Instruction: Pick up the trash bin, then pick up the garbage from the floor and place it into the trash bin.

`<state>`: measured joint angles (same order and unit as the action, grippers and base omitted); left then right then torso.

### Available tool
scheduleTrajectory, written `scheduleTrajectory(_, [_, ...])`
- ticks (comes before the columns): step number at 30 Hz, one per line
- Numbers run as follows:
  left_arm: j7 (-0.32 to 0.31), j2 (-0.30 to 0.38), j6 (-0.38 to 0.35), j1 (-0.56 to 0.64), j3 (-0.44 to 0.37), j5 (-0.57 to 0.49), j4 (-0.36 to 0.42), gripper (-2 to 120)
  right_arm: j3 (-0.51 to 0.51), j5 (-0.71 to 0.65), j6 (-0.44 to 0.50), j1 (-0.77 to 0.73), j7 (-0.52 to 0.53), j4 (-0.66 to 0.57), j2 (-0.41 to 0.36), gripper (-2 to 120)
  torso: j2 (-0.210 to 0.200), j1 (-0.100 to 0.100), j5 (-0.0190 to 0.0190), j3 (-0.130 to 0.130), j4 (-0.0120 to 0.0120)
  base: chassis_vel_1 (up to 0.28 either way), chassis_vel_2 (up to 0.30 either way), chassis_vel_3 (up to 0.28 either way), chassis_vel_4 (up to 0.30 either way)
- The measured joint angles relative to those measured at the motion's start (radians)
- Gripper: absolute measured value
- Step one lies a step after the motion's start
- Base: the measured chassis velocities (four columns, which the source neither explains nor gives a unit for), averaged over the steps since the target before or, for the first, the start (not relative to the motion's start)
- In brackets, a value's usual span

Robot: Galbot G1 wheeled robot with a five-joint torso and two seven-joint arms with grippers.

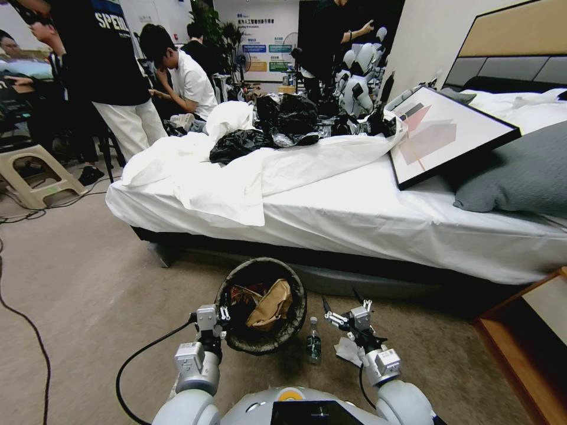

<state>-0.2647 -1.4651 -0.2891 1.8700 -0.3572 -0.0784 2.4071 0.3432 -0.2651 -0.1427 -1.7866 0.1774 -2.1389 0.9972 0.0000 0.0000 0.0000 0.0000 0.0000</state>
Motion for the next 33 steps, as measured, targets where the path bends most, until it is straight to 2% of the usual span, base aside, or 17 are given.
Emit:
scheduleTrajectory(3, [0.000,0.001,0.001,-0.001,0.002,0.000,-0.001,0,0.002,-0.024,-0.036,0.008,0.000,0.029,-0.013,100,0.000,0.000,0.0000,0.000,0.0000,0.000,0.000,0.000,0.000])
scheduleTrajectory(7, [0.000,0.003,0.001,-0.001,0.003,0.000,-0.001,0,-0.010,-0.052,-0.073,0.048,-0.023,0.153,-0.026,100,0.000,0.000,0.0002,0.000,0.0000,0.000,0.000,0.000,0.000])
scheduleTrajectory(18, [-0.001,0.000,0.000,0.002,0.001,0.002,0.002,0,-0.013,-0.025,-0.074,0.137,-0.163,0.356,-0.025,100,0.000,0.000,0.0000,0.000,0.0001,0.000,0.000,0.000,0.000])
scheduleTrajectory(33, [-0.001,-0.005,0.000,0.004,0.008,0.014,-0.003,0,-0.024,0.043,-0.038,0.212,-0.216,0.567,0.026,100,0.000,0.000,0.0001,0.000,0.0000,0.000,0.000,0.000,0.000])
